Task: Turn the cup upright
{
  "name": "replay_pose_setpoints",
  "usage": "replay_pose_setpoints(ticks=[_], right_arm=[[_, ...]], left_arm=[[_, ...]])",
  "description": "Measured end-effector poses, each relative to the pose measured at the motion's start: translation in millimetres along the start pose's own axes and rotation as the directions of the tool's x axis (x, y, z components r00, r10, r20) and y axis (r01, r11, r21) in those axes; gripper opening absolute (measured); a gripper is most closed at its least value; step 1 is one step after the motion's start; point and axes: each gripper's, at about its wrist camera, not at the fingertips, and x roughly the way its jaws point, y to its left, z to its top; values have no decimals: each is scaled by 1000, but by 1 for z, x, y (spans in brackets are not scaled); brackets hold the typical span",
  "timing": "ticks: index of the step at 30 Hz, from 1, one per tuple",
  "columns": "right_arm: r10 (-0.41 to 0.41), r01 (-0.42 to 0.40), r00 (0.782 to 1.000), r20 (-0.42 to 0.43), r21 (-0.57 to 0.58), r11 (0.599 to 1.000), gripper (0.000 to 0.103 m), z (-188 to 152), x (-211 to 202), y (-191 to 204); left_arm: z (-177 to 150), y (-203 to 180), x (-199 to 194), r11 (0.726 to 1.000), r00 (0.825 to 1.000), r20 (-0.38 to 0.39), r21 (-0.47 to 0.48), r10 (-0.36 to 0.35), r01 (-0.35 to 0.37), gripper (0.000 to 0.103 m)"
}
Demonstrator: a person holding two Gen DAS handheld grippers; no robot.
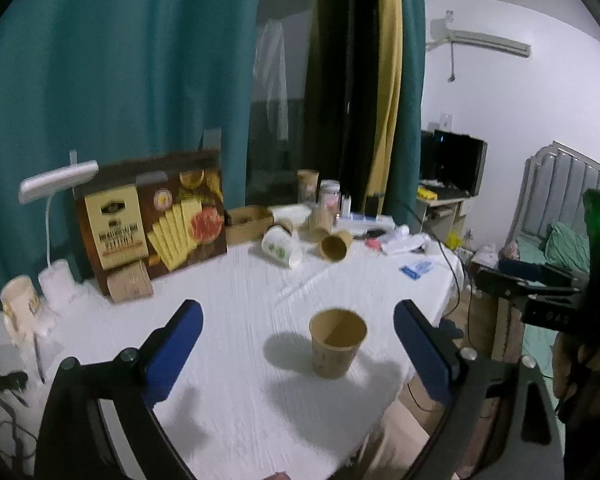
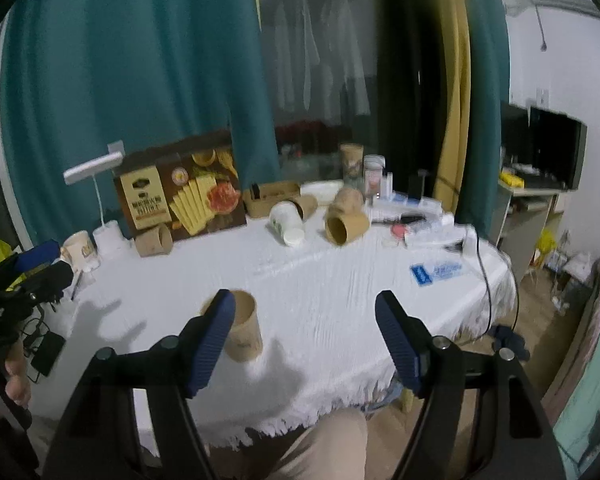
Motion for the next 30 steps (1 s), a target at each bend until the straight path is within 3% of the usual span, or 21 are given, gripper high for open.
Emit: replay_pose_setpoints(ticks=[9,18,30], right_arm=[[5,-1,995,103,-39,999,74,22,-38,19],[20,-6,982,185,-72,997,80,24,-60,43],[20,-11,990,138,-69,998,81,16,-26,47]], left_arm=[[19,3,-31,1000,995,102,-3,4,-4,100],[26,12,-61,1000,982,189,-14,20,-17,101],[13,31,-33,998,994,107,-53,27,-22,101]])
